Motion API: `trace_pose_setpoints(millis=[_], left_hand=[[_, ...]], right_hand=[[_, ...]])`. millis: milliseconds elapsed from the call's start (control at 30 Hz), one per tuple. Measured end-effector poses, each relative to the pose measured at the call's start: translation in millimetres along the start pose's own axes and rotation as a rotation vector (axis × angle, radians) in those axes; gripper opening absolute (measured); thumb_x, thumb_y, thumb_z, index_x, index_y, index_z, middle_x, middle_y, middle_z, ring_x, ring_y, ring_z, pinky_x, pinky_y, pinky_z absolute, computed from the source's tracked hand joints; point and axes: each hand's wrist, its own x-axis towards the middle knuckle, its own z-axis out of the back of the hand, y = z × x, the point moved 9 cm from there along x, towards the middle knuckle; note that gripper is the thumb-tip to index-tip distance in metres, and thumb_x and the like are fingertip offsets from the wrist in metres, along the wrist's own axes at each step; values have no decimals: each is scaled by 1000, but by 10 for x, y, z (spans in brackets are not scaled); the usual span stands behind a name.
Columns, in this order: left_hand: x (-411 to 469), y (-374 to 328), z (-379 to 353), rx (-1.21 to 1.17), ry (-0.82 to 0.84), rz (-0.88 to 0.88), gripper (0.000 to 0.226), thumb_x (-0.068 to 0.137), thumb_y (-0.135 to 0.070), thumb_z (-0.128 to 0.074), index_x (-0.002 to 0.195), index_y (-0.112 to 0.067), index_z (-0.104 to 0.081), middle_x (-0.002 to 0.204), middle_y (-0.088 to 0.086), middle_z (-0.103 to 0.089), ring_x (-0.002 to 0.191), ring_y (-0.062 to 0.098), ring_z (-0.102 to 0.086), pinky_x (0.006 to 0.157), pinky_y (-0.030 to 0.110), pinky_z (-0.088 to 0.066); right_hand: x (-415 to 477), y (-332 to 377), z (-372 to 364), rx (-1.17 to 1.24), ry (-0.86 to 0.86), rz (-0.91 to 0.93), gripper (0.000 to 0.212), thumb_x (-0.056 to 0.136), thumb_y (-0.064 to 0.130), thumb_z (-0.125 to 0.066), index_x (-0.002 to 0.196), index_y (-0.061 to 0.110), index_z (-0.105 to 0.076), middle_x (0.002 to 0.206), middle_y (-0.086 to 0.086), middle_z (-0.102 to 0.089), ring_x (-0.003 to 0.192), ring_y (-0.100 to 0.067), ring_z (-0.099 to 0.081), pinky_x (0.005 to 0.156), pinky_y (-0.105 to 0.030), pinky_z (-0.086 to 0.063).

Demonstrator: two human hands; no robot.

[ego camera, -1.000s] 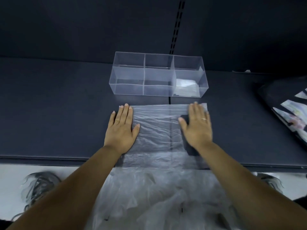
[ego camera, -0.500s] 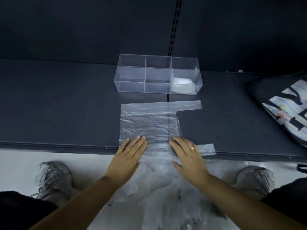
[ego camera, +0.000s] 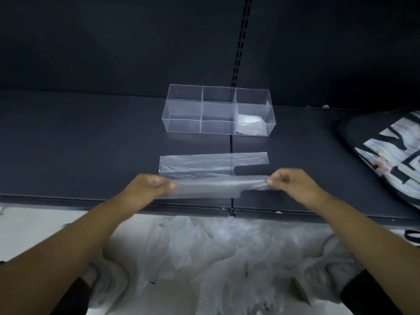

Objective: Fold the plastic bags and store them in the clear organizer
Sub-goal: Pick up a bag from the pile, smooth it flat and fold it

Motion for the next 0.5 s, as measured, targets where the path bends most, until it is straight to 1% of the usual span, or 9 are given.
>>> trace_pose_setpoints(millis=[33,67,100,167,200,267,367,433,500], left_hand=[[65,32,67,-71,-34,34,14,82,-31,-73,90,-19,-75,85,-11,-73,79,0,-65,79,19,-46],[131,61,122,-125,-69,59,18,82,-31,-74,93,-17,-76,90,-5,-74,85,8,-67,86,25,-48],[200,81,164,-168,-104,83,20,82,-30,-73,94,-14,-75,93,0,-74,89,15,-68,91,31,-49],[328,104,216,-224,-172,121,19,83,-28,-73,89,-10,-75,92,7,-71,87,22,-65,92,40,-50],[397,118,230,-237,-204,131,16,84,-26,-72,85,-11,-74,88,9,-71,85,24,-64,90,40,-51],[527,155,246,-216,-264,134,13,84,-26,-72,77,-15,-73,81,6,-71,80,23,-65,83,33,-53],[660,214,328,-38,-390,128,22,83,-35,-72,70,-17,-72,74,3,-70,73,18,-63,74,27,-48],[699,208,374,102,-456,120,27,83,-41,-70,70,-18,-70,72,3,-68,68,16,-60,66,26,-44],[707,184,367,233,-480,107,31,84,-45,-67,65,-21,-66,68,3,-66,62,16,-57,58,26,-39]], right_hand=[[72,-20,63,75,-7,-21,18,85,12,-70,68,14,-66,67,4,-66,64,-2,-57,67,-10,-44],[142,-43,114,134,-22,-37,20,86,10,-68,67,13,-65,64,4,-64,63,-5,-56,67,-10,-44],[217,-68,152,176,-41,-58,21,87,9,-67,67,13,-65,63,3,-63,62,-5,-55,67,-9,-44],[375,-134,184,216,-95,-103,18,89,8,-65,71,12,-66,63,2,-61,59,-3,-53,66,-10,-44],[454,-175,190,215,-132,-123,15,89,9,-64,75,10,-68,64,2,-61,58,-2,-52,63,-9,-43],[592,-261,195,184,-225,-163,12,89,12,-65,78,7,-69,65,3,-59,59,-4,-50,60,-9,-41],[719,-359,177,122,-345,-218,17,86,20,-69,72,11,-67,64,6,-58,62,-3,-50,56,-10,-38],[771,-380,173,65,-399,-239,19,85,26,-70,70,14,-67,67,6,-61,65,-5,-54,57,-17,-40],[809,-379,178,-21,-439,-257,23,85,31,-69,67,16,-67,65,3,-62,63,-10,-55,55,-21,-39]])
